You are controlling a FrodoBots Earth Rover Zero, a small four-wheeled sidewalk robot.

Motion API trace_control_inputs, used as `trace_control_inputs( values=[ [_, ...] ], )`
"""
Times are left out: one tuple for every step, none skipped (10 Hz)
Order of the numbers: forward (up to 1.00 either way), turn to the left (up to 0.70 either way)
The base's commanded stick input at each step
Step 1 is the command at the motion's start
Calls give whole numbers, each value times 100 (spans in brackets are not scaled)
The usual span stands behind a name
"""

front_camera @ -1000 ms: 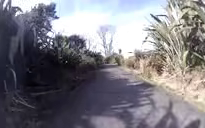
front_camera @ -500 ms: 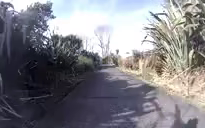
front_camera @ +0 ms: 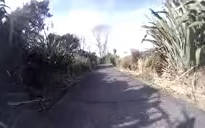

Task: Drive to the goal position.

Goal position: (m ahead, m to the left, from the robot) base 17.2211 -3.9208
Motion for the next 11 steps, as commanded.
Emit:
trace_control_inputs(
  values=[
    [45, -27],
    [45, -27],
    [45, -27],
    [45, -27],
    [45, -27],
    [45, -27],
    [45, -27],
    [45, -27],
    [45, -27],
    [45, -27],
    [45, -26]
  ],
)
